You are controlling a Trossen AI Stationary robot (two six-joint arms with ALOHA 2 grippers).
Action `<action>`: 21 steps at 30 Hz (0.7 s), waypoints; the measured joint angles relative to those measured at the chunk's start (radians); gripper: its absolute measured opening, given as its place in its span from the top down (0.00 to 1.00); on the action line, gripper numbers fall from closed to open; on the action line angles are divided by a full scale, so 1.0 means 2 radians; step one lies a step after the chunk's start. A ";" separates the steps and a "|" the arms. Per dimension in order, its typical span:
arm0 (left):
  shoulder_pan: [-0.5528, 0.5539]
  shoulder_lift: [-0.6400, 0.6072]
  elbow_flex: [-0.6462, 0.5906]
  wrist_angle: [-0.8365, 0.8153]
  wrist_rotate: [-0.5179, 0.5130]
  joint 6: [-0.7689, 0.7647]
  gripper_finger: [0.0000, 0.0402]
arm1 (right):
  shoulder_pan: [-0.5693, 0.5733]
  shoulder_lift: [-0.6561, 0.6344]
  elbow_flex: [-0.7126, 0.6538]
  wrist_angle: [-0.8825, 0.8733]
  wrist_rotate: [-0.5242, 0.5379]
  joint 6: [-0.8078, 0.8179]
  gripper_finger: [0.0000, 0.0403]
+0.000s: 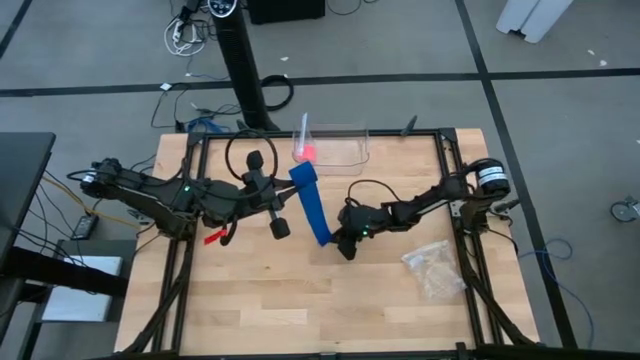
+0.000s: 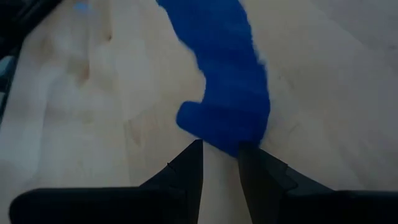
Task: Roll bandage
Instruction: Roll the blue bandage
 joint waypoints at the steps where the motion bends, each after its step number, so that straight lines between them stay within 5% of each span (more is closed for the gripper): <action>1: 0.000 0.000 0.000 0.001 0.000 0.000 0.95 | -0.002 0.004 0.000 0.005 -0.001 0.000 0.74; 21: 0.000 0.000 0.000 -0.002 0.001 -0.001 0.95 | -0.013 0.009 0.001 0.026 0.024 0.001 0.74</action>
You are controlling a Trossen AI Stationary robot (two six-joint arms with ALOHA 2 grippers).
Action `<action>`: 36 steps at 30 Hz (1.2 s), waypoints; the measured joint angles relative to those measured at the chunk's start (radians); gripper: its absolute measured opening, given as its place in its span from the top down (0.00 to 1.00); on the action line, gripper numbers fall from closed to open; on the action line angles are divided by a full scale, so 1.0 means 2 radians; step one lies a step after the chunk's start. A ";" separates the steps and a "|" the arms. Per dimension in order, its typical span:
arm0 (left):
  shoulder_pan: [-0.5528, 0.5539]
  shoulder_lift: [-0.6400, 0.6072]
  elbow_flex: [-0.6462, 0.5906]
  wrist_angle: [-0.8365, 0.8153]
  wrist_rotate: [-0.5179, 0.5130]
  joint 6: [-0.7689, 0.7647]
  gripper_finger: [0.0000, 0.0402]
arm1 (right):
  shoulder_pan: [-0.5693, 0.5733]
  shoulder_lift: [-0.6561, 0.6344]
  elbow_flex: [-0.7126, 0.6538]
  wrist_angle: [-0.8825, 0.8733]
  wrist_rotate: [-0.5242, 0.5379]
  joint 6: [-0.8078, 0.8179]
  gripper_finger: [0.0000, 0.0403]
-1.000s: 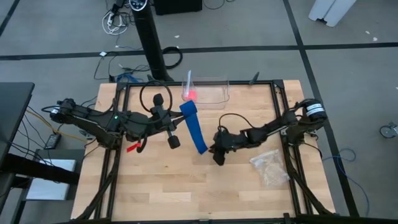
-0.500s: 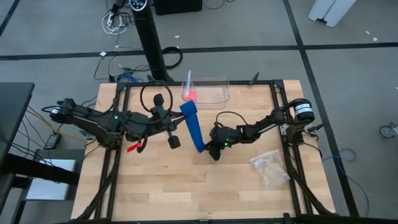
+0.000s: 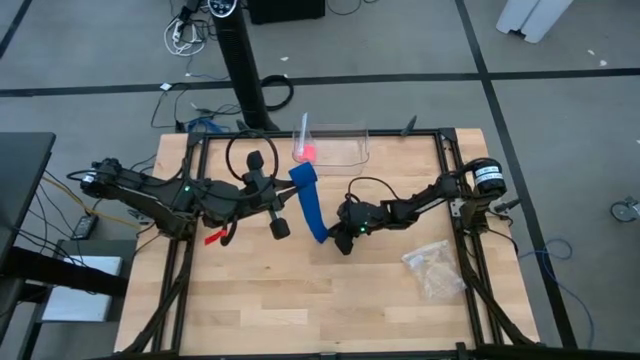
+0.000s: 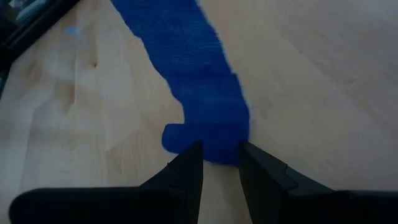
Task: Roll bandage
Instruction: Roll the blue bandage
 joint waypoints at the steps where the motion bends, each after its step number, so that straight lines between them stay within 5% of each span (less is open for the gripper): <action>1: 0.000 0.000 0.000 0.000 0.000 0.000 0.95 | -0.001 0.000 0.000 0.002 0.001 0.000 0.74; 36: 0.000 0.000 0.000 0.000 0.000 -0.002 0.95 | -0.011 0.001 0.000 -0.008 -0.018 0.017 0.76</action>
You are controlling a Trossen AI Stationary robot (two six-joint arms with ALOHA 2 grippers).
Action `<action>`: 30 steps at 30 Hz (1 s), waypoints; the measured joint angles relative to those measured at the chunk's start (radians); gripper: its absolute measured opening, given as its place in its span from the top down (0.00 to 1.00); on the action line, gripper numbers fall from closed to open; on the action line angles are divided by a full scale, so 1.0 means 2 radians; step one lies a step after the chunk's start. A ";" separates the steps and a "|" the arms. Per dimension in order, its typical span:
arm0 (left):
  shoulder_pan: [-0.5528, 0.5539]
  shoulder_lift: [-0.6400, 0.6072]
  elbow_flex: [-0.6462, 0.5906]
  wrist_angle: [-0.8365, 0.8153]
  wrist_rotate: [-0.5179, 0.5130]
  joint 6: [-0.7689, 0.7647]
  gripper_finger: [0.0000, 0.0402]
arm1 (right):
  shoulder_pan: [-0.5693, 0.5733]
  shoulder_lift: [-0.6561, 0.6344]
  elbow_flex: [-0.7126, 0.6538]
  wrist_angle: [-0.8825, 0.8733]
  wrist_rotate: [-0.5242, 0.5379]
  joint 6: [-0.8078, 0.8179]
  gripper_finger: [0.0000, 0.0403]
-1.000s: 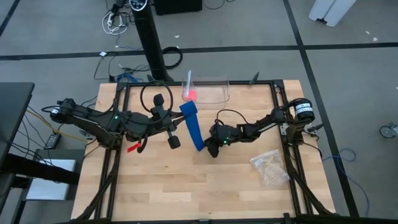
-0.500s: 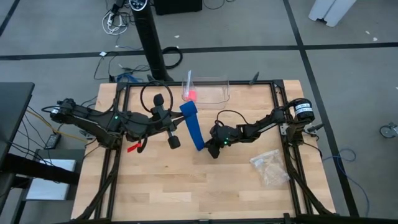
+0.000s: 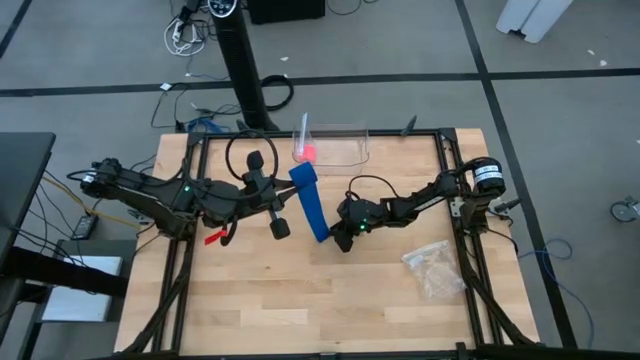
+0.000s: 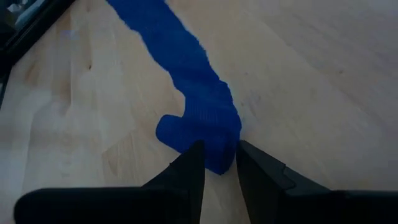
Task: Roll bandage
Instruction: Roll the blue bandage
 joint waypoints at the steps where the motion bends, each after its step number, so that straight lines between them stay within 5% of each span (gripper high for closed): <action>1: 0.000 0.000 0.000 0.000 0.000 0.000 0.95 | 0.000 0.000 0.000 0.000 0.000 0.000 0.76; 23: 0.000 0.000 0.000 0.000 -0.002 0.000 0.95 | 0.001 0.031 0.011 0.033 -0.004 -0.005 0.78; 30: 0.000 0.000 -0.002 -0.015 -0.007 -0.009 0.95 | 0.016 0.044 0.025 0.030 0.015 -0.031 0.87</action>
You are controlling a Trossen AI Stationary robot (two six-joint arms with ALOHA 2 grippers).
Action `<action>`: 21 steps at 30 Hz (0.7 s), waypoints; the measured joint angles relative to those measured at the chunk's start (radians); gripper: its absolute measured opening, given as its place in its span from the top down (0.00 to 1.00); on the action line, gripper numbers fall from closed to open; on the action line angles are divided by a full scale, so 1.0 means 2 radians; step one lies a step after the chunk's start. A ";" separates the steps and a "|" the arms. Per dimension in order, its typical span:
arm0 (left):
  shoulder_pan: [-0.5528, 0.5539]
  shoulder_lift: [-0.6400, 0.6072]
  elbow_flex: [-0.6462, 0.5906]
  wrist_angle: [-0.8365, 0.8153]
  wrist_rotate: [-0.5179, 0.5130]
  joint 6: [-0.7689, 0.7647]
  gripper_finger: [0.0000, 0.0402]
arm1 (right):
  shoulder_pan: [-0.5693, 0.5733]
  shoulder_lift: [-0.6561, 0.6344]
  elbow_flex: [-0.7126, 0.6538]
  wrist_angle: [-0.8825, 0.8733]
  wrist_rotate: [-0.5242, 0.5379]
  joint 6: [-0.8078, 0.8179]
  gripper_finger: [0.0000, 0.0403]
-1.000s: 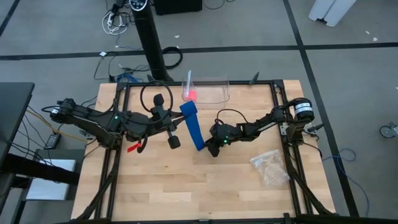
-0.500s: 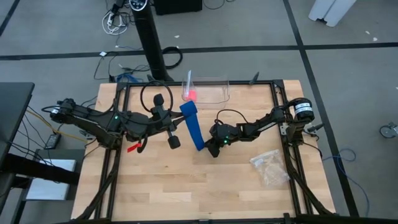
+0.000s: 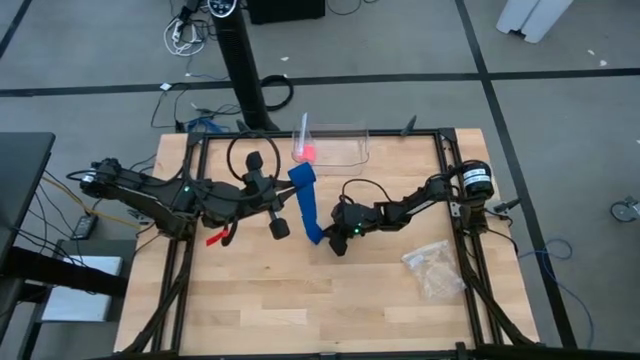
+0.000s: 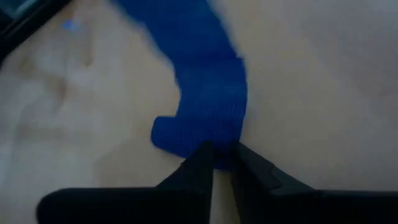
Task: Roll bandage
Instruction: Roll the blue bandage
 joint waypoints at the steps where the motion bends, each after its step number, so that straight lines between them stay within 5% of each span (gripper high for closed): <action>1: 0.000 0.000 -0.002 0.001 -0.002 0.000 0.95 | 0.003 -0.002 0.000 -0.001 -0.004 -0.001 0.90; 6: 0.000 0.000 -0.013 -0.007 -0.027 -0.009 0.95 | 0.022 -0.016 -0.001 0.002 -0.001 -0.036 0.99; 21: 0.010 0.000 -0.081 -0.011 -0.065 -0.069 0.95 | 0.105 -0.029 -0.001 0.007 0.053 -0.155 0.99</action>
